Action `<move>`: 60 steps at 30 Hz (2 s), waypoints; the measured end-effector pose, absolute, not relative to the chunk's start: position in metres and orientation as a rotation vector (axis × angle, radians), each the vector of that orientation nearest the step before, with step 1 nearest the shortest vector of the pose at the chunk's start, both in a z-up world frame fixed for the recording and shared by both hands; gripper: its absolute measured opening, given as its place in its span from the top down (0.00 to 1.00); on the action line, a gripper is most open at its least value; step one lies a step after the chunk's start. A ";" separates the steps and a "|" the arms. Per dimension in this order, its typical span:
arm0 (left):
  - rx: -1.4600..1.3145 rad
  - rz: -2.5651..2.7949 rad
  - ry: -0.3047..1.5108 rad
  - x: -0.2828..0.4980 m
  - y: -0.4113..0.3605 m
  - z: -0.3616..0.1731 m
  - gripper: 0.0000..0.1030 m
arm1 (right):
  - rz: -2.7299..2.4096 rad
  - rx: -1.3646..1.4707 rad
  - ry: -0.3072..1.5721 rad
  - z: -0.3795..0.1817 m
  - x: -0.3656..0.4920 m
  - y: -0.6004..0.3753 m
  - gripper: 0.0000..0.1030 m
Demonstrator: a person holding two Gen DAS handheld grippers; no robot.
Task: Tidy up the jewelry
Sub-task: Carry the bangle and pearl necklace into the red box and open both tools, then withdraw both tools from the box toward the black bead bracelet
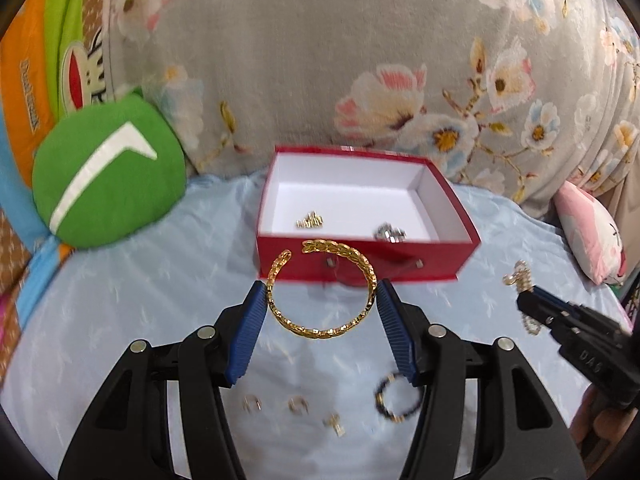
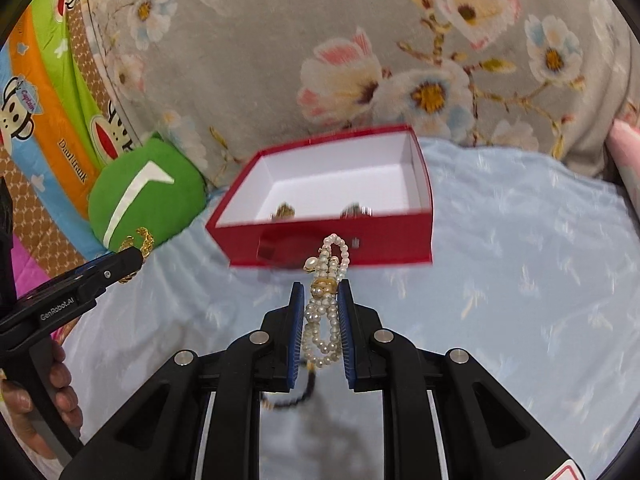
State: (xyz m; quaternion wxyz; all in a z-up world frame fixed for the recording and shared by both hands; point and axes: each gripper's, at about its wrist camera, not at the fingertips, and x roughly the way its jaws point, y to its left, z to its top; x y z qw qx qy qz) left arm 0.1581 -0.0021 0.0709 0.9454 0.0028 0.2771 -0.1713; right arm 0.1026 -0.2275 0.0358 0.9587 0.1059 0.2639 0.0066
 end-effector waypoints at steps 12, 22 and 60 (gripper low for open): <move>0.030 -0.330 0.513 0.294 -0.045 0.098 0.47 | 0.010 0.223 0.553 0.066 0.244 -0.263 0.85; 0.084 -0.311 0.588 0.381 -0.088 0.075 0.47 | -0.019 0.220 0.638 0.043 0.331 -0.278 0.85; 0.104 -0.227 0.617 0.421 -0.101 0.033 0.28 | -0.073 0.164 0.685 0.009 0.361 -0.283 0.73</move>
